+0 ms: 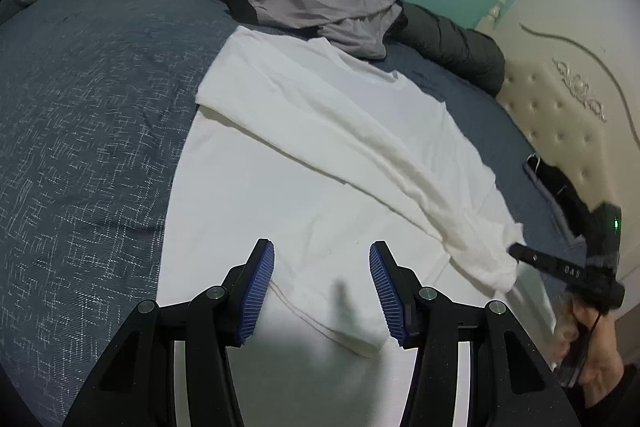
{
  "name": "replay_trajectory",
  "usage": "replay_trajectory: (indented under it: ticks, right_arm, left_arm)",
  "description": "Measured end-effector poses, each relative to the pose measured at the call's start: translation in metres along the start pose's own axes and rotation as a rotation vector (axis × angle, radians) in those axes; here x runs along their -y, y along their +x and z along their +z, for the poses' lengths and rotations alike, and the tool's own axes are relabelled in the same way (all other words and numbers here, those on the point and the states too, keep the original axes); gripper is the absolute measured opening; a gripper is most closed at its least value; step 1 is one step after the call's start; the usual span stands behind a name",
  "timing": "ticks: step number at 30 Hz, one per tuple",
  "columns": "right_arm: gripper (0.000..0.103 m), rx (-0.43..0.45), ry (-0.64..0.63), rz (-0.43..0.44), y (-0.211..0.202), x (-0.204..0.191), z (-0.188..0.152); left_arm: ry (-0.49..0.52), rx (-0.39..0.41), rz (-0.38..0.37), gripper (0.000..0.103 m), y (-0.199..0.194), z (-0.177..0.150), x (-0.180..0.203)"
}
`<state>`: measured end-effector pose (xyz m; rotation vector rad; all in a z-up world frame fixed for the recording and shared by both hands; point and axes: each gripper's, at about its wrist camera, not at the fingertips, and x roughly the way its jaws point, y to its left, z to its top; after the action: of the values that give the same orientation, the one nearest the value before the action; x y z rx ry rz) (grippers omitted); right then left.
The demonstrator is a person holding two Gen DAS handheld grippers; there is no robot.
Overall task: Fold clothes
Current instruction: 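Move the right gripper to the edge of the folded sleeve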
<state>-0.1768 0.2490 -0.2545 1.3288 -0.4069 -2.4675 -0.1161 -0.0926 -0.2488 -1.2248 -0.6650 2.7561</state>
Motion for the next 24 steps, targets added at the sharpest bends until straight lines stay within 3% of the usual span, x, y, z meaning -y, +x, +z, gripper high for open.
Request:
replay_trajectory:
  ticks: [6,11,12,13,15,24]
  right_arm:
    - [0.002,0.004,0.119,-0.085,-0.001,0.03,-0.013]
    - [0.005,0.025,0.305,-0.026,0.002,0.06,-0.02]
    - [0.012,0.022,0.317,-0.003,0.002,0.059,-0.019]
    - [0.03,0.005,0.322,0.024,0.005,0.057,-0.018]
    - [0.048,-0.015,0.321,0.07,0.011,0.051,-0.016]
    - [0.049,-0.017,0.303,0.059,0.024,0.04,-0.007]
  left_arm:
    - [-0.019,0.006,-0.022,0.054,-0.006,0.0,-0.006]
    - [-0.042,0.002,-0.013,0.055,-0.005,0.001,-0.016]
    - [-0.046,-0.001,-0.012,0.055,-0.004,0.003,-0.018]
    - [-0.05,-0.003,-0.01,0.055,-0.002,0.004,-0.019]
    - [-0.056,-0.005,-0.007,0.055,0.0,0.008,-0.022]
    - [-0.009,-0.013,0.091,0.057,0.023,0.046,-0.042]
